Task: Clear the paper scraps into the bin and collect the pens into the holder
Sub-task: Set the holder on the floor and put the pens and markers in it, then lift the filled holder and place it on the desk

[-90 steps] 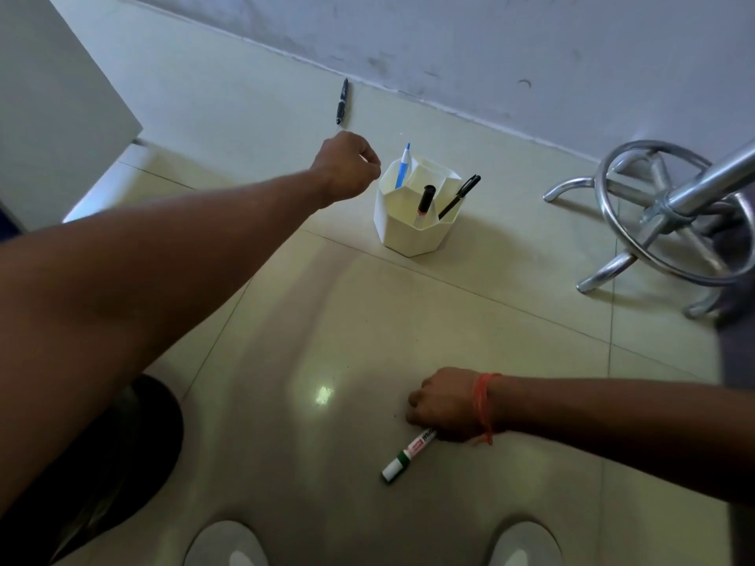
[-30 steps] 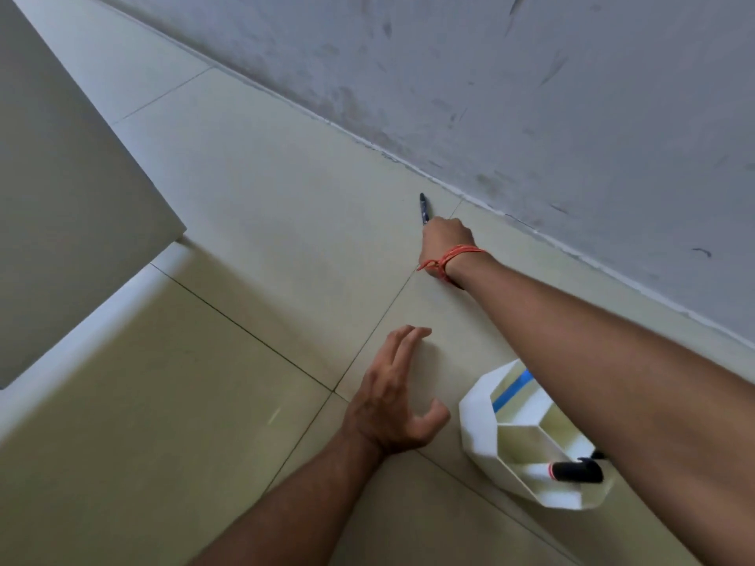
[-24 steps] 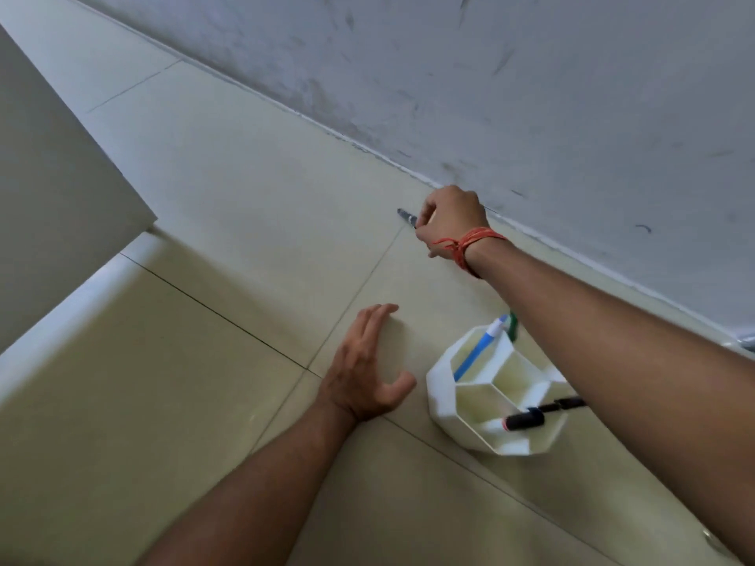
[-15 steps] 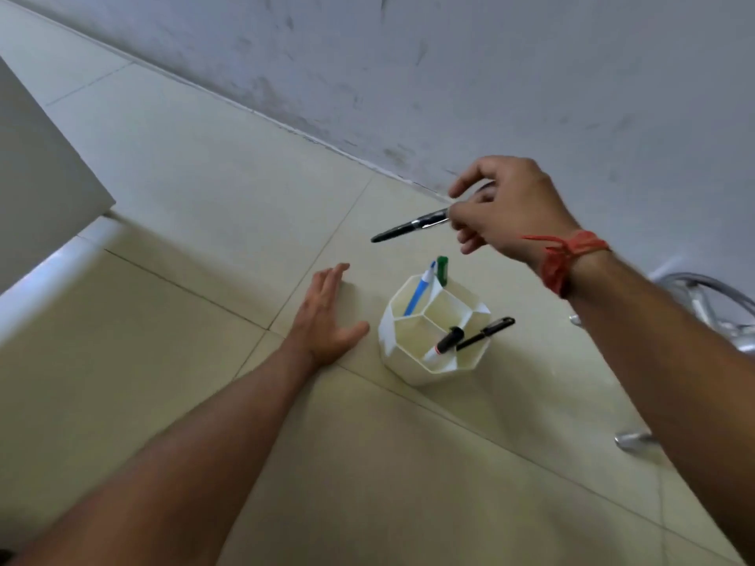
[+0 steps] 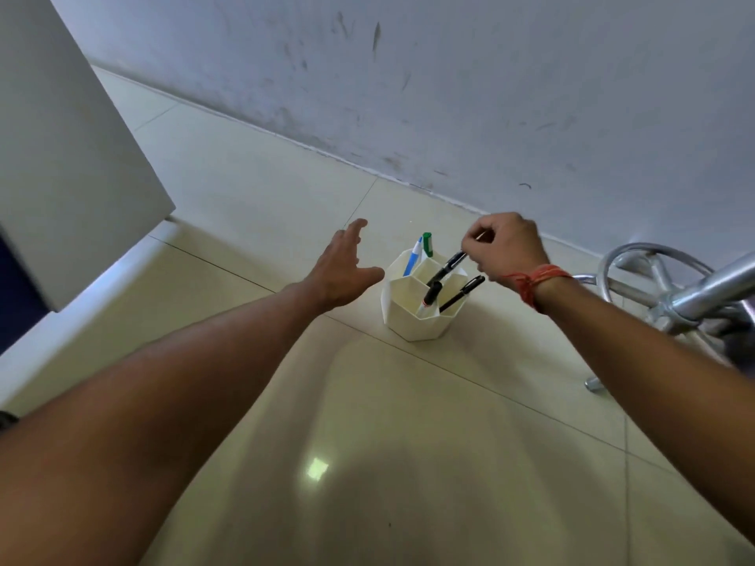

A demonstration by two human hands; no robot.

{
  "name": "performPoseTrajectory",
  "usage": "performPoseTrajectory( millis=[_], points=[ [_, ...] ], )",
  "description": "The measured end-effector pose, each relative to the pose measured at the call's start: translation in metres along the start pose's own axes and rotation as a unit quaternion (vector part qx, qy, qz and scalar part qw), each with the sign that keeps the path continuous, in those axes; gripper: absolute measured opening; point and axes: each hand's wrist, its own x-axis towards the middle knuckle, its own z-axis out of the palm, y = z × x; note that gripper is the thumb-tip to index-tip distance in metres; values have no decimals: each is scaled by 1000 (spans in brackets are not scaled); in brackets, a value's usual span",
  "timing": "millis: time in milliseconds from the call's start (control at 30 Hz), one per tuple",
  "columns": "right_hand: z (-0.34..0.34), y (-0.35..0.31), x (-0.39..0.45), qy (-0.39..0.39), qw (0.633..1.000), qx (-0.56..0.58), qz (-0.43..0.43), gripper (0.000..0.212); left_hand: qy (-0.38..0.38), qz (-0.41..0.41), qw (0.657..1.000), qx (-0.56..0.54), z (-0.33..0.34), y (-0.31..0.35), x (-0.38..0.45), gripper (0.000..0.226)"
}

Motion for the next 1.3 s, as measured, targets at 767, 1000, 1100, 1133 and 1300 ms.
performPoseTrajectory(
  millis=[767,1000,1100,1133,1300],
  points=[
    [52,38,-70,-236,961,-130,60,47,24,16,1000,-1,-9,10,6,86],
    [77,51,-60,-111,990,-75,41,41,49,16,997,-53,-17,17,25,85],
    [79,49,-54,-66,996,-53,10,49,66,11,994,-85,-16,12,27,84],
    [77,45,-54,-52,997,-49,4,51,69,7,993,-95,-16,10,25,83],
    [35,1,-53,-30,999,-37,-10,45,71,-15,991,-115,-43,38,7,80]
  ],
)
